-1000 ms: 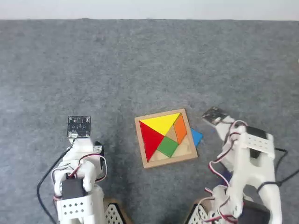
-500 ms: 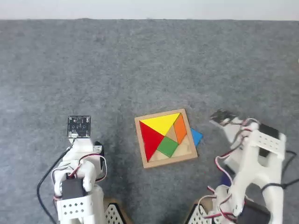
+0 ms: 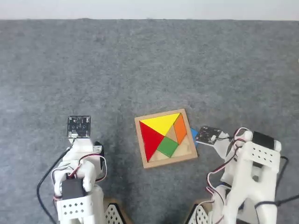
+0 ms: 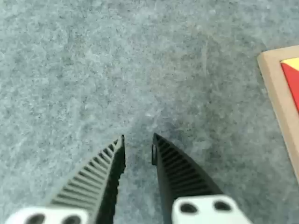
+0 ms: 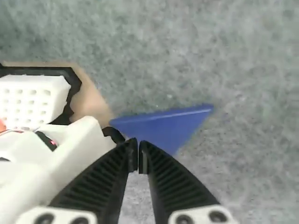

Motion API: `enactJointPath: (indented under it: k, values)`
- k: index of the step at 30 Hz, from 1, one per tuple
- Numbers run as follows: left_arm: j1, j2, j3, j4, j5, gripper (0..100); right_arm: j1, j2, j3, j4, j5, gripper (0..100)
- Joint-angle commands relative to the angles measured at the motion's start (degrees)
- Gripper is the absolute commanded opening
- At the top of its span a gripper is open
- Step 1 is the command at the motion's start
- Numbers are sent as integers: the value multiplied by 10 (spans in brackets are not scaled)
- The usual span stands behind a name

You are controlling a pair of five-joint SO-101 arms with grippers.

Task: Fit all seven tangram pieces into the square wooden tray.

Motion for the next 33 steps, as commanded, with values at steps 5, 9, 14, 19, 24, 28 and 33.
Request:
enactJointPath:
  k: [5,9,14,19,24,28,33]
  values:
    - [-4,-11,-7,2,-1,93,10,121,-2,-80,-12,8]
    - [-4,-11,-7,2,-1,93,25,181,-24,-137,-62,8]
    - [-4,-11,-7,2,-1,93,87,211,-41,-207,-91,7]
    - [-4,-11,-7,2,-1,93,185,226,-82,-247,-91,7]
    - [-4,-11,-7,2,-1,93,287,241,-141,-289,-88,7]
    - [-4,-11,-7,2,-1,93,313,268,-172,-296,-94,7]
    - [-4,-11,-7,2,-1,93,302,258,-206,-236,-186,9]
